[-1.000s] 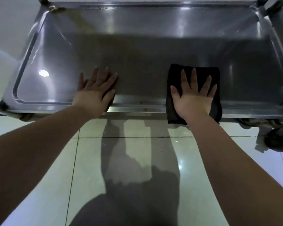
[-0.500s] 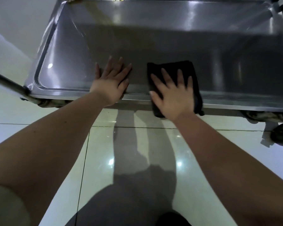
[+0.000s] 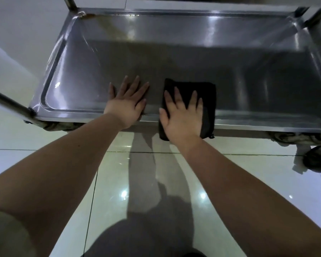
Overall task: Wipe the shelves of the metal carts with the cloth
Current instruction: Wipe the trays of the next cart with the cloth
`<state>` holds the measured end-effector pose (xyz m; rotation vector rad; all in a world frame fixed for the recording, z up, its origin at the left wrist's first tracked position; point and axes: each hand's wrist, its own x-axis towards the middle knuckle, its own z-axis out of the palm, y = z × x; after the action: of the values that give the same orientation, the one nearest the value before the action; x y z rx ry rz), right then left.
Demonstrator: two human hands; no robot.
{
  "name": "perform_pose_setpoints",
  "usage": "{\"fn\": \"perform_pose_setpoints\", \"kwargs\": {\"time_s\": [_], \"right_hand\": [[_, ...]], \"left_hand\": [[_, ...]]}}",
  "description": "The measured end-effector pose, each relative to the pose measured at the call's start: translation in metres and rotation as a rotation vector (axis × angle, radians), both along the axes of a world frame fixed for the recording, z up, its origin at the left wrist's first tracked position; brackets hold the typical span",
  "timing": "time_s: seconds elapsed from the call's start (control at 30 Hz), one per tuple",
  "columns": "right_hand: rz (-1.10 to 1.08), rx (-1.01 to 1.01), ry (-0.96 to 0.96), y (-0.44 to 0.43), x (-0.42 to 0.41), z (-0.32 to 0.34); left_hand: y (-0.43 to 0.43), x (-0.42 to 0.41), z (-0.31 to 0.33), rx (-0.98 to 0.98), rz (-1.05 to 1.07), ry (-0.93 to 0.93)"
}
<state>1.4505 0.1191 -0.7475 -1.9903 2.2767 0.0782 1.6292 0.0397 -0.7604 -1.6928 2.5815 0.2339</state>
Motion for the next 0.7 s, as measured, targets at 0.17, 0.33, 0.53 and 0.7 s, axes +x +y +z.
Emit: {"fn": "perform_pose_setpoints", "kwargs": {"time_s": [0.17,0.33,0.53,0.7], "right_hand": [[0.067,-0.034,-0.338,-0.025,0.017,0.021],[-0.096,-0.070,-0.295,-0.042,-0.101,0.016],[0.000,-0.031,-0.149,-0.041,-0.111,-0.012],[-0.004,-0.067,-0.119,-0.040,-0.107,-0.017]], "left_hand": [[0.008,-0.006,0.016,-0.128,0.068,0.128],[0.033,-0.092,0.028,-0.114,0.033,0.267],[0.034,-0.129,0.002,0.016,0.159,0.038],[-0.044,-0.074,0.004,0.017,0.251,-0.023]]}}
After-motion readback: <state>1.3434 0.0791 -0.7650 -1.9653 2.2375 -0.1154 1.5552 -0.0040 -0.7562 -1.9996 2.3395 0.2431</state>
